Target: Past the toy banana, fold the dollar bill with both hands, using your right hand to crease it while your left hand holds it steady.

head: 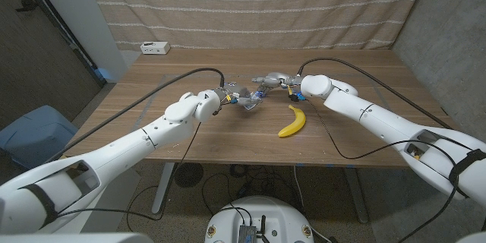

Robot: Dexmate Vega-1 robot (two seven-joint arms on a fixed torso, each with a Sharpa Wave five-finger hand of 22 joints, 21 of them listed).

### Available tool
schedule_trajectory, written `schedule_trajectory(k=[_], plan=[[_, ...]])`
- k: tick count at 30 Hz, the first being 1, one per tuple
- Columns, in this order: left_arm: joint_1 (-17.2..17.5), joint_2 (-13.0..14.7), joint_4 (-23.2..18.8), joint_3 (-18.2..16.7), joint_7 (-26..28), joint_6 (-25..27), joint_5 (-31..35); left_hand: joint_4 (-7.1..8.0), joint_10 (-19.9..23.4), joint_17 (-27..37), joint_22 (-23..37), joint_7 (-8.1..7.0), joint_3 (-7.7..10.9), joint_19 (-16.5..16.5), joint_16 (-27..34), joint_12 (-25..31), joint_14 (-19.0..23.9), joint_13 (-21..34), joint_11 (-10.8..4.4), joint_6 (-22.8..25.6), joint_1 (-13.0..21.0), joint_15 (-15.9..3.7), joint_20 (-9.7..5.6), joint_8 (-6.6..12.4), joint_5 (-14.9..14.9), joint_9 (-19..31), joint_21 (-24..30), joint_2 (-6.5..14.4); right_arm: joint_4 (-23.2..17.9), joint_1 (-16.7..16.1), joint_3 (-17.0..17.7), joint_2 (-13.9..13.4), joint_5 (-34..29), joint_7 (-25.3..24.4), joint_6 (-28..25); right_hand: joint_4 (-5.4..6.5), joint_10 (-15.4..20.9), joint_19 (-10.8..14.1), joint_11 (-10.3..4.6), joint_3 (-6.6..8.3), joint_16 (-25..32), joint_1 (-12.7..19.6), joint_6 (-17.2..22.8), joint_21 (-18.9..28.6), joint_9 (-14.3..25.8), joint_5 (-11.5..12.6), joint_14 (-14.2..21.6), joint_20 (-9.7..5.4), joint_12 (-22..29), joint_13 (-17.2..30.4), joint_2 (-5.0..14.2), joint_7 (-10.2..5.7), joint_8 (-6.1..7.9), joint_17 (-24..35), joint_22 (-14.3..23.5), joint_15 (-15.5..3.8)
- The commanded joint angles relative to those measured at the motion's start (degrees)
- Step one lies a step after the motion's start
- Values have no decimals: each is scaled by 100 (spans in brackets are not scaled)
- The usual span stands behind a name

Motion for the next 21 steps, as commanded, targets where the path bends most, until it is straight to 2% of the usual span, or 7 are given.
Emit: schedule_trajectory(k=[1,7,10,11,14,18,21], plan=[[-152,-23,-33,187,-523,237,180,75,81,21,25,11,-5,-73,3,-10,1,-8,-2,79,-71,-5,16,33,47,10,23,8,-166,-69,56,-68,25,-49,27,22,-13,51,-7,21,4,-57,-35,52,17,43,12,2,-11,22,34,23,-9,16,18,34],[-175,-36,-63,247,-664,317,282,156,-49,21,42,-5,-78,-115,-20,-96,-67,-44,-6,-81,-88,6,15,-50,76,9,39,-13,-450,-288,221,-202,82,-285,280,-6,-54,-15,6,50,-37,-17,-163,25,19,57,-73,42,-53,26,70,-18,-61,26,19,30],[-182,-33,-55,244,-671,270,253,174,-74,21,46,0,-97,-120,-27,-114,-88,-52,-6,-101,-89,15,17,-60,83,9,45,-20,-401,-380,314,-210,213,-326,600,-44,-52,-15,9,70,-28,28,-205,25,20,61,-59,40,-61,28,82,-52,-74,36,19,20],[-184,-32,-53,243,-677,259,244,183,-82,21,48,-2,-107,-118,-32,-121,-100,-57,-8,-122,-88,8,16,-69,87,8,50,-23,-392,-406,333,-214,220,-357,694,-80,-135,-10,2,78,-46,64,-254,27,20,60,-109,35,-104,31,77,-52,-88,44,20,-6],[-199,-37,-49,257,-716,257,260,199,-96,21,51,-6,-126,-127,-35,-136,-112,-66,-3,-143,-87,1,14,-79,95,8,54,-30,-369,-501,387,-216,175,-541,966,-87,-242,-17,-7,72,-106,65,-314,24,21,54,-235,17,-160,35,63,-63,-99,50,21,-23],[-214,-35,-30,254,-744,194,210,219,-141,20,56,-2,-151,-138,-37,-164,-120,-77,-8,-170,-84,-21,20,-90,105,7,61,-39,-482,-524,360,-253,-54,-651,966,-49,-488,-184,-56,10,-228,-16,-331,-37,19,44,-512,-68,-273,45,15,-50,-80,85,32,-105],[-221,-41,-15,256,-760,165,182,231,-160,20,59,10,-167,-149,-33,-179,-112,-84,-3,-182,-81,-36,25,-95,112,7,63,-45,-614,-473,267,-281,-348,-660,775,-29,-554,-338,-83,-43,-246,-73,-324,-85,16,50,-584,-116,-296,49,-22,-81,-72,128,49,-210]])
